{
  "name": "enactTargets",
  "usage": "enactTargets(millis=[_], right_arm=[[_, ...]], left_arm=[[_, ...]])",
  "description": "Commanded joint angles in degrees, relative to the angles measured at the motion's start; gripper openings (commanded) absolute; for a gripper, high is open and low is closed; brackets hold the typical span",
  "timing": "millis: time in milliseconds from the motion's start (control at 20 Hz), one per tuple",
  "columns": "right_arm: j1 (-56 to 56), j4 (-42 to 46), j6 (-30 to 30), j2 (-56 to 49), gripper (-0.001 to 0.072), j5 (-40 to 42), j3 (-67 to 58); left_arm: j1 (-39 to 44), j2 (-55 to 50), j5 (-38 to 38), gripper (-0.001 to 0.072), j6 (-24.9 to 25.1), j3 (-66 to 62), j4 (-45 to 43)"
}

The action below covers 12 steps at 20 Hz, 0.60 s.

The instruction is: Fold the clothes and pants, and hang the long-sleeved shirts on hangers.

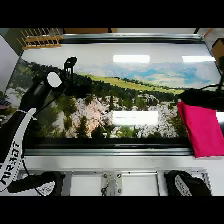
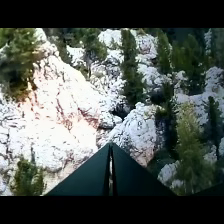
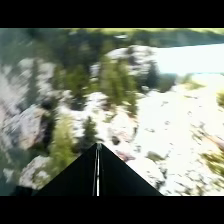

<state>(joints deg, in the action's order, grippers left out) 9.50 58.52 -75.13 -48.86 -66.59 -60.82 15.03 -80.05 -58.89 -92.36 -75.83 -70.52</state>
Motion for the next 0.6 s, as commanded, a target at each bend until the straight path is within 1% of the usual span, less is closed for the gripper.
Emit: enactTargets(millis=[0,150,550], right_arm=[[-9.0,-1.9,3.2,-0.4,0.0019,-1.1,0.0],[-9.3,-2.1,3.2,-0.4,0.0019,-4.3,0.0],[-9.3,-2.1,3.2,-0.4,0.0019,-4.2,0.0]], left_arm=[[0.0,0.0,0.1,0.0011,0.0,0.0,0.0],[0.0,0.0,0.1,0.001,0.0,0.0,0.0],[0.0,0.0,0.2,0.001,0.0,0.0,0.0]])
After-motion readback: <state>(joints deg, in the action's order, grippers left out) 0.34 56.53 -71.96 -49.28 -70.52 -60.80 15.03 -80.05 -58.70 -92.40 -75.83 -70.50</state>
